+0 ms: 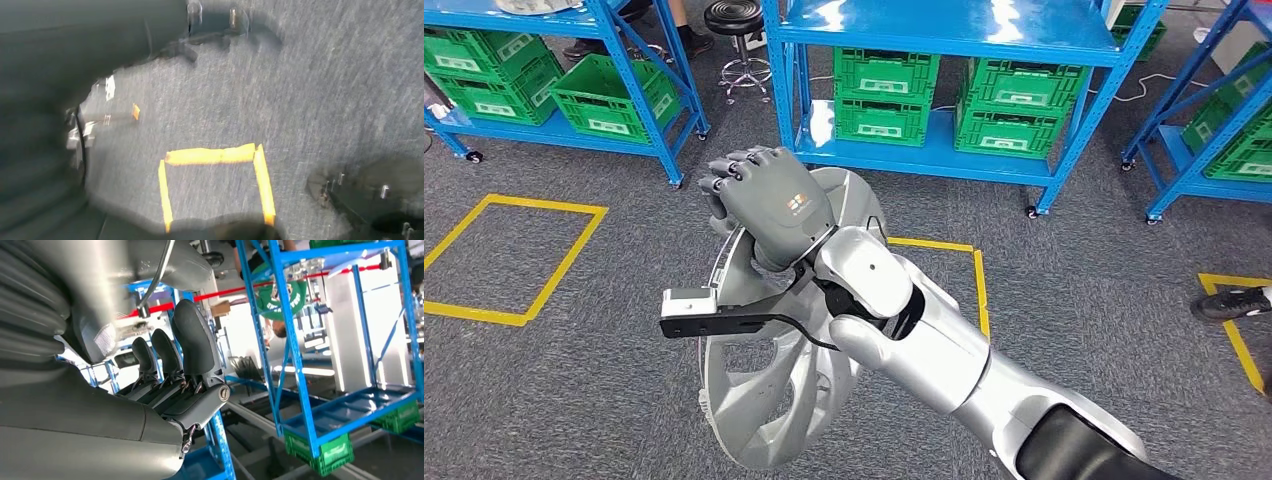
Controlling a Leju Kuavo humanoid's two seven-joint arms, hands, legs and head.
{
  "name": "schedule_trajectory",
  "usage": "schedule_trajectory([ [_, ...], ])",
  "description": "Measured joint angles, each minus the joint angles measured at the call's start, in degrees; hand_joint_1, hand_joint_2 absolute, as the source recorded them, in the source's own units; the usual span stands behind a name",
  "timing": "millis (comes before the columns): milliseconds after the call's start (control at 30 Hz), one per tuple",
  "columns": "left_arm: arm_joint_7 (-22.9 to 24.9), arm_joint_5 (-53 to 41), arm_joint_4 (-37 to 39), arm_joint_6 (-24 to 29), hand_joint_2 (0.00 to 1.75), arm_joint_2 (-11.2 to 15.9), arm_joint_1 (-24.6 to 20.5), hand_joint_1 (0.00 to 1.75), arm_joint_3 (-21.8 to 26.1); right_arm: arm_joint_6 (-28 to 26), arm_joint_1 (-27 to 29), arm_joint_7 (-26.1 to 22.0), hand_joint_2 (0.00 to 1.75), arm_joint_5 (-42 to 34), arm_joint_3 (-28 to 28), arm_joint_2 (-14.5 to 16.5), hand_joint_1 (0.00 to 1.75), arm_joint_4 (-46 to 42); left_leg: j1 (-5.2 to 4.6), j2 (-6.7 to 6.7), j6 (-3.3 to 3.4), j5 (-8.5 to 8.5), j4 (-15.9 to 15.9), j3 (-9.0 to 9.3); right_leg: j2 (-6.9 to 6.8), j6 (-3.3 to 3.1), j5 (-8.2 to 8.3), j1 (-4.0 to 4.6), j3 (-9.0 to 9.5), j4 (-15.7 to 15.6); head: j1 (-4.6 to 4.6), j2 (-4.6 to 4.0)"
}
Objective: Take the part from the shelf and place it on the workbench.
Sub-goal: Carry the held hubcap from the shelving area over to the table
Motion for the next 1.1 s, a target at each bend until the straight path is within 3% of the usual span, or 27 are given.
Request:
schedule_trajectory([
  [67, 0.3, -0.1, 0.0, -0.1, 1.75, 0.0, 0.1, 0.0, 0.1, 0.2, -0.1, 0.0, 1.75, 0.0, -0.1, 0.2, 1.75, 0.0, 0.12, -0.81, 0.81, 0.36, -0.2, -0.13, 1.02, 0.65, -1.16, -0.24, -0.54, 1.3, 0.01, 0.0],
  [100, 0.5, -0.3, 0.0, -0.2, 1.75, 0.0, 0.0, 0.0, 0.1, 0.3, -0.2, -0.1, 1.75, 0.0, -0.2, 0.2, 1.75, 0.0, 0.21, -1.23, 1.19, 0.56, -0.3, -0.21, 2.1, 0.88, -2.6, -0.34, -1.53, 3.6, 0.04, 0.0],
  [167, 0.7, -0.8, 0.0, -0.3, 1.75, -0.1, -0.1, 0.0, 0.1, 0.4, -0.3, -0.1, 1.75, 0.0, -0.4, 0.2, 1.75, 0.0, 0.16, -2.11, 1.66, 0.79, -0.3, -0.59, 4.04, 0.99, -6.29, -0.37, -4.89, 11.0, 0.09, 0.0],
  [200, 0.8, -1.0, 0.0, -0.4, 1.75, -0.1, -0.2, 0.0, 0.1, 0.5, -0.3, -0.1, 1.75, 0.0, -0.4, 0.2, 1.75, 0.0, 0.09, -2.6, 1.8, 0.9, -0.3, -0.78, 4.39, 0.97, -7.59, -0.33, -6.54, 14.4, 0.09, 0.0],
  [233, 0.9, -1.1, 0.0, -0.4, 1.75, -0.1, -0.2, 0.0, 0.1, 0.5, -0.2, -0.1, 1.75, 0.0, -0.5, 0.2, 1.75, 0.1, 0.01, -3.13, 1.85, 1.01, -0.3, -0.94, 4.54, 0.87, -7.87, -0.28, -7.44, 16.2, 0.09, 0.0],
  [267, 0.9, -1.1, 0.0, -0.4, 1.75, -0.1, -0.2, 0.0, 0.1, 0.6, -0.3, -0.1, 1.75, 0.0, -0.5, 0.2, 1.75, 0.1, -0.05, -3.68, 1.85, 1.13, -0.2, -1.05, 4.64, 0.69, -7.08, -0.24, -7.26, 15.9, 0.09, 0.01],
  [300, 0.9, -1.1, 0.0, -0.4, 1.75, -0.2, -0.2, 0.0, 0.1, 0.6, -0.3, -0.2, 1.75, 0.0, -0.5, 0.2, 1.75, 0.1, -0.11, -4.27, 1.8, 1.24, -0.2, -1.11, 4.87, 0.41, -5.42, -0.19, -5.99, 13.4, 0.09, 0.01],
  [333, 1.0, -1.1, 0.0, -0.4, 1.75, -0.2, -0.3, 0.0, 0.1, 0.6, -0.4, -0.2, 1.75, 0.1, -0.6, 0.2, 1.75, 0.1, -0.14, -4.89, 1.69, 1.35, -0.2, -1.14, 5.42, -0.01, -3.36, -0.09, -3.89, 9.4, 0.1, 0.01],
  [400, 1.2, -1.1, 0.0, -0.4, 1.75, -0.5, -0.4, 0.0, 0.1, 0.6, -0.7, -0.2, 1.75, 0.1, -0.7, 0.2, 1.75, 0.1, -0.22, -5.89, 1.24, 1.62, 0.0, -1.37, 6.83, -0.7, -0.99, 0.09, -0.35, 2.3, 0.09, 0.01],
  [467, 1.5, -1.1, 0.0, -0.4, 1.75, -0.6, -0.5, 0.0, 0.1, 0.7, -1.0, -0.3, 1.75, 0.1, -0.7, 0.2, 1.75, 0.2, -0.01, -6.62, 0.53, 2.03, -0.1, -1.73, 7.21, -1.0, -0.73, 0.38, 0.53, 0.0, 0.12, 0.01],
  [533, 1.6, -1.1, -0.1, -0.4, 1.75, -0.6, -0.4, 0.0, 0.1, 0.7, -1.1, -0.3, 1.75, 0.1, -0.9, 0.2, 1.75, 0.3, 0.07, -6.98, -0.16, 2.29, -0.3, -1.98, 6.35, -1.36, -0.17, 0.27, 0.72, -0.5, 0.2, 0.0],
  [600, 1.8, -1.1, -0.1, -0.4, 1.75, -0.5, -0.4, 0.0, 0.1, 0.7, -1.1, -0.3, 1.75, 0.1, -1.2, 0.3, 1.75, 0.4, -0.13, -5.36, -0.77, 0.85, 1.8, -3.09, 5.3, -1.88, 0.43, -0.21, 1.02, -1.2, -0.16, 0.0],
  [667, 1.8, -1.1, -0.1, -0.4, 1.75, -0.5, -0.5, 0.0, 0.1, 0.8, -1.1, -0.3, 1.75, 0.1, -1.5, 0.3, 1.75, 0.6, -0.05, -2.95, -1.41, -2.6, 8.1, -5.92, 4.13, -2.13, 0.64, -0.34, 0.98, -1.4, -0.56, 0.0],
  [733, 1.8, -1.1, -0.1, -0.4, 1.75, -0.3, -0.6, 0.0, 0.1, 0.8, -0.9, -0.3, 1.75, 0.1, -1.6, 0.3, 1.75, 0.8, 0.21, -2.02, -1.97, -4.76, 13.9, -8.39, 2.9, -2.11, 0.64, -0.36, 0.87, -1.4, -0.57, 0.0],
  [767, 1.8, -1.1, -0.1, -0.4, 1.75, -0.3, -0.5, 0.0, 0.1, 0.8, -0.8, -0.3, 1.75, 0.1, -1.6, 0.3, 1.75, 0.9, 0.35, -1.84, -2.17, -4.41, 14.2, -8.34, 2.34, -2.05, 0.61, -0.4, 0.84, -1.3, -0.57, 0.0],
  [800, 1.8, -1.1, -0.1, -0.4, 1.75, -0.2, -0.5, 0.0, 0.1, 0.8, -0.8, -0.3, 1.75, 0.1, -1.7, 0.3, 1.75, 1.0, 0.51, -1.6, -2.35, -3.11, 12.2, -7.15, 1.81, -1.92, 0.55, -0.49, 0.82, -1.3, -0.57, 0.0],
  [867, 1.9, -1.3, -0.1, -0.3, 1.75, -0.1, -0.5, 0.0, 0.1, 0.8, -0.8, -0.5, 1.75, 0.1, -1.8, 0.3, 1.75, 1.0, 0.59, -0.14, -2.58, -0.22, 4.9, -2.92, 0.92, -1.33, 0.25, -0.52, 0.78, -0.9, -0.6, 0.0],
  [933, 1.9, -1.6, -0.2, -0.2, 1.75, -0.2, -0.6, 0.0, 0.1, 0.7, -0.9, -0.6, 1.75, 0.1, -2.0, 0.3, 1.75, 1.1, 0.44, 0.79, -1.69, 0.75, 0.3, -0.55, 0.27, -0.57, -0.1, -0.28, 0.66, -0.4, -0.57, 0.0],
  [1033, 2.0, -2.1, -0.2, 0.1, 1.75, -0.4, -0.7, 0.0, 0.1, 0.6, -0.8, -0.5, 1.75, 0.2, -2.2, 0.3, 1.75, 1.2, 0.27, -0.31, 0.19, 0.67, 0.1, -0.79, -0.28, 0.43, -0.28, -0.16, 0.69, -0.4, -0.44, 0.0],
  [1100, 2.1, -2.3, -0.1, 0.2, 1.75, -0.4, -0.7, 0.0, 0.1, 0.6, -0.8, -0.5, 1.75, 0.2, -2.5, 0.2, 1.75, 1.4, 0.33, -1.11, 0.99, 0.88, 0.1, -0.92, 1.56, 1.05, -1.84, -0.41, -0.13, 1.6, -0.41, 0.0],
])
